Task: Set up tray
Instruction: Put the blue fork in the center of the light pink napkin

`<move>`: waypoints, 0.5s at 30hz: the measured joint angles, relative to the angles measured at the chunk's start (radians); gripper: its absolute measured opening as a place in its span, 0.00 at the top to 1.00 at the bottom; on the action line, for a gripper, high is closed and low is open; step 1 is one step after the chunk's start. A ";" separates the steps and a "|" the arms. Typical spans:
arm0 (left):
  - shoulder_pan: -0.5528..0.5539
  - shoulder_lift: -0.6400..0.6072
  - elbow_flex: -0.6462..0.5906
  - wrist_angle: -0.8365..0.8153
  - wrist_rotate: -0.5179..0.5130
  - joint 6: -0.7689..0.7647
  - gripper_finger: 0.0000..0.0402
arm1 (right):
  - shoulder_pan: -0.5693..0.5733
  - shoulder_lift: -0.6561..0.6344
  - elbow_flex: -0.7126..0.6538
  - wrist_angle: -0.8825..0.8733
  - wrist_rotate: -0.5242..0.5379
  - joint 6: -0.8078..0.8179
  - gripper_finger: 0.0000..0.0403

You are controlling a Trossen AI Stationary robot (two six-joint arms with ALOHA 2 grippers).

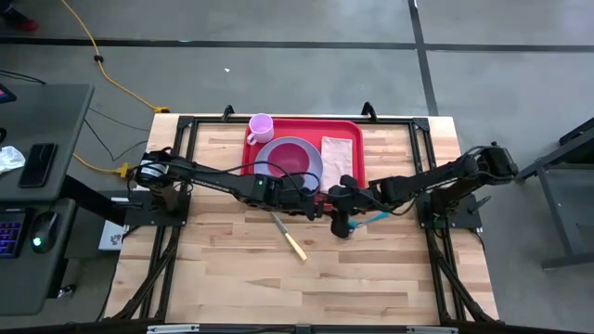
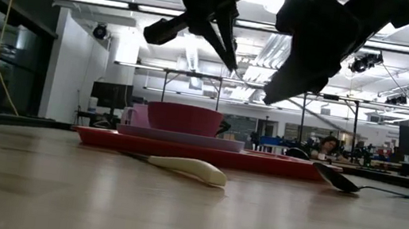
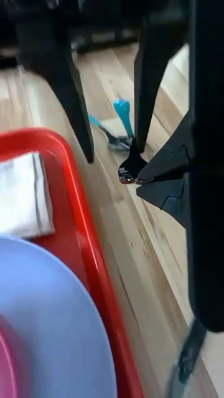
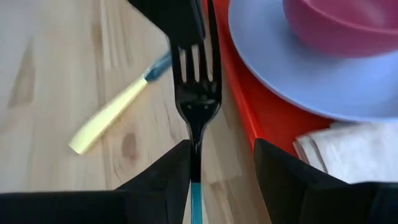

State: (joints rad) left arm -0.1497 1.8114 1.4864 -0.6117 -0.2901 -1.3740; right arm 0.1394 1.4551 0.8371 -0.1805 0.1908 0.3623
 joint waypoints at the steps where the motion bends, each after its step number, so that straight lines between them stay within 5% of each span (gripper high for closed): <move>1: 0.000 0.000 0.000 0.005 0.000 0.000 0.97 | -0.001 0.000 0.000 -0.011 0.000 0.000 0.62; 15: 0.014 0.000 0.000 0.019 0.000 0.000 0.97 | -0.002 0.000 0.000 -0.031 -0.002 -0.024 0.79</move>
State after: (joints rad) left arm -0.1352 1.8111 1.4867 -0.5924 -0.2901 -1.3744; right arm 0.1375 1.4551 0.8375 -0.2119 0.1893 0.3383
